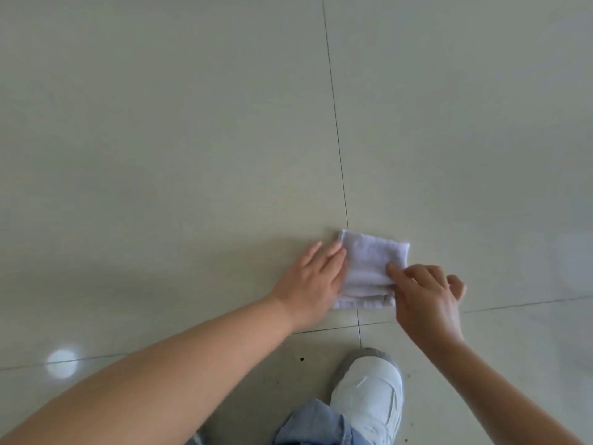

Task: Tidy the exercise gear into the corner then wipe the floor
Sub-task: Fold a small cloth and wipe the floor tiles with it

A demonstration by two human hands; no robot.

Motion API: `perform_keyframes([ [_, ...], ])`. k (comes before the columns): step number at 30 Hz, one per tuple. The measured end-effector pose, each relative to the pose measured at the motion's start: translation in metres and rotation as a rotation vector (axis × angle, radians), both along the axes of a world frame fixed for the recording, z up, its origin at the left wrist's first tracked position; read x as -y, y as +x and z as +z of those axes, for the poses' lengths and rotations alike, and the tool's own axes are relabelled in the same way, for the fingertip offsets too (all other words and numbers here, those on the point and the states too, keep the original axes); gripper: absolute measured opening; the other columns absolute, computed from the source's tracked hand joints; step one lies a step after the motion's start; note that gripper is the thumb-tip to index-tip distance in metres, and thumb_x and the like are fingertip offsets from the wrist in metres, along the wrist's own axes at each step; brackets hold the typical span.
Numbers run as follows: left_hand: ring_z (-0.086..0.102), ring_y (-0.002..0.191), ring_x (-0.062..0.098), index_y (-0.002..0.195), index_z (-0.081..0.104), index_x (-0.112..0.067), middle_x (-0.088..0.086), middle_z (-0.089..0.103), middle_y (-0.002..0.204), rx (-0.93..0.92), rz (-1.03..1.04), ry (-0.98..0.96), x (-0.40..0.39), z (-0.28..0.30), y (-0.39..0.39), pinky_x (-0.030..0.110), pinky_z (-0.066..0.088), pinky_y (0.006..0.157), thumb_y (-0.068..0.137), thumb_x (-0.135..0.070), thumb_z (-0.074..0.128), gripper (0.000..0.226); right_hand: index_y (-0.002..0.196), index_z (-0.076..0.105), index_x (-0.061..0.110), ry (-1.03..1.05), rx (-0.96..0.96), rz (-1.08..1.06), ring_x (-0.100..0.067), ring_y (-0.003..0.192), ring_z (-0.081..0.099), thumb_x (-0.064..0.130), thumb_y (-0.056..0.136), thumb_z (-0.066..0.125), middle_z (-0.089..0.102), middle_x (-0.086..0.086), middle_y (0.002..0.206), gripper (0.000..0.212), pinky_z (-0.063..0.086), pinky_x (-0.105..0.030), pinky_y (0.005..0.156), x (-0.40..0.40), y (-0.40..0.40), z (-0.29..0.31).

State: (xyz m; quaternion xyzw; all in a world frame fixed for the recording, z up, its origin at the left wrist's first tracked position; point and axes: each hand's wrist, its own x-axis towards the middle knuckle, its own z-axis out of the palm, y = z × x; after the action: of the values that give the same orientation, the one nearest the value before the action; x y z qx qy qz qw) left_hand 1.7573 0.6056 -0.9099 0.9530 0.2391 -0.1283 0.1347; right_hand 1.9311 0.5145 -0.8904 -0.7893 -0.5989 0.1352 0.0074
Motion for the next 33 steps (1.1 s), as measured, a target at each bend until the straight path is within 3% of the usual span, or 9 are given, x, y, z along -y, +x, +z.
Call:
perform_keyframes([
  [4, 0.073, 0.093, 0.016, 0.085, 0.08, -0.012, 0.003, 0.077, 0.094, -0.054, -0.002, -0.099, -0.006, -0.003, 0.058, 0.036, 0.035, 0.091, 0.069, -0.026, 0.032, 0.052, 0.084, 0.077, 0.005, -0.018, 0.065, -0.103, -0.037, 0.071, 0.062, 0.006, 0.069, 0.052, 0.069, -0.015, 0.068, 0.028, 0.028, -0.036, 0.076, -0.023, 0.052, 0.006],
  [7, 0.068, 0.106, 0.012, 0.097, 0.077, -0.011, 0.003, 0.074, 0.107, -0.078, 0.137, -0.062, -0.048, 0.011, 0.087, 0.036, 0.038, 0.098, 0.075, -0.036, 0.04, 0.049, 0.109, 0.07, 0.009, -0.045, 0.09, -0.201, -0.038, 0.102, 0.053, -0.001, 0.083, 0.051, 0.066, -0.019, 0.1, 0.035, 0.026, -0.04, 0.091, -0.084, 0.063, 0.008],
  [9, 0.037, 0.14, 0.015, 0.136, 0.049, -0.003, 0.011, 0.044, 0.146, -0.111, 0.226, 0.014, -0.084, 0.008, 0.094, 0.037, 0.024, 0.115, 0.094, -0.031, 0.042, 0.051, 0.122, 0.062, 0.016, -0.039, 0.055, -0.22, -0.031, 0.115, 0.043, -0.001, 0.087, 0.044, 0.058, -0.015, 0.117, 0.042, 0.018, -0.032, 0.09, -0.125, 0.06, 0.006],
  [12, 0.004, 0.149, 0.019, 0.151, 0.014, -0.007, 0.005, 0.007, 0.16, -0.127, 0.327, 0.02, -0.137, 0.016, 0.073, 0.039, 0.004, 0.12, 0.102, -0.029, 0.03, 0.056, 0.116, 0.059, 0.015, -0.053, 0.024, -0.209, -0.028, 0.117, 0.04, -0.005, 0.078, 0.043, 0.052, -0.011, 0.12, 0.046, 0.024, -0.035, 0.096, -0.177, 0.034, 0.002],
  [17, 0.036, 0.14, 0.029, 0.137, 0.044, 0.004, 0.019, 0.04, 0.147, -0.052, 0.202, 0.093, -0.172, 0.014, -0.005, 0.04, 0.026, 0.115, 0.094, -0.023, 0.047, 0.051, 0.11, 0.057, 0.01, -0.061, -0.074, -0.11, -0.027, 0.114, 0.04, -0.006, 0.074, 0.044, 0.052, -0.008, 0.117, 0.042, 0.024, -0.035, 0.096, -0.196, -0.029, 0.001],
  [20, 0.072, 0.093, 0.033, 0.091, 0.074, 0.007, 0.021, 0.074, 0.096, -0.124, 0.013, 0.132, -0.162, 0.021, -0.042, 0.043, 0.058, 0.077, 0.074, -0.031, 0.043, 0.052, 0.103, 0.061, 0.008, -0.047, -0.062, -0.033, -0.029, 0.105, 0.049, -0.005, 0.07, 0.05, 0.057, -0.009, 0.107, 0.037, 0.018, -0.034, 0.087, -0.166, -0.058, -0.005],
  [27, 0.075, 0.075, 0.027, 0.068, 0.077, 0.0, 0.015, 0.076, 0.076, -0.091, -0.272, 0.04, -0.126, 0.007, -0.025, 0.029, 0.059, 0.07, 0.067, -0.028, 0.037, 0.049, 0.073, 0.073, 0.012, -0.067, 0.163, 0.094, -0.024, 0.058, 0.063, 0.002, 0.038, 0.072, 0.064, 0.002, 0.062, 0.037, 0.022, -0.03, 0.071, -0.09, -0.055, 0.004],
  [31, 0.075, 0.074, 0.025, 0.056, 0.078, -0.011, 0.013, 0.075, 0.071, -0.01, -0.308, 0.096, -0.11, 0.009, 0.018, 0.026, 0.059, 0.07, 0.06, -0.026, 0.042, 0.039, 0.111, 0.063, 0.01, -0.403, 0.259, 0.134, -0.027, 0.103, 0.057, 0.008, 0.069, 0.069, 0.065, -0.006, 0.102, 0.042, 0.022, -0.031, 0.089, -0.091, -0.033, 0.033],
  [33, 0.065, 0.109, 0.033, 0.091, 0.077, 0.003, 0.029, 0.068, 0.105, -0.119, -0.306, 0.069, -0.107, 0.025, 0.033, 0.029, 0.049, 0.098, 0.077, -0.013, 0.038, 0.044, 0.129, 0.047, 0.012, -0.532, 0.224, 0.1, -0.025, 0.123, 0.041, 0.009, 0.089, 0.047, 0.053, -0.005, 0.125, 0.04, 0.024, -0.031, 0.101, -0.095, -0.023, 0.042],
])
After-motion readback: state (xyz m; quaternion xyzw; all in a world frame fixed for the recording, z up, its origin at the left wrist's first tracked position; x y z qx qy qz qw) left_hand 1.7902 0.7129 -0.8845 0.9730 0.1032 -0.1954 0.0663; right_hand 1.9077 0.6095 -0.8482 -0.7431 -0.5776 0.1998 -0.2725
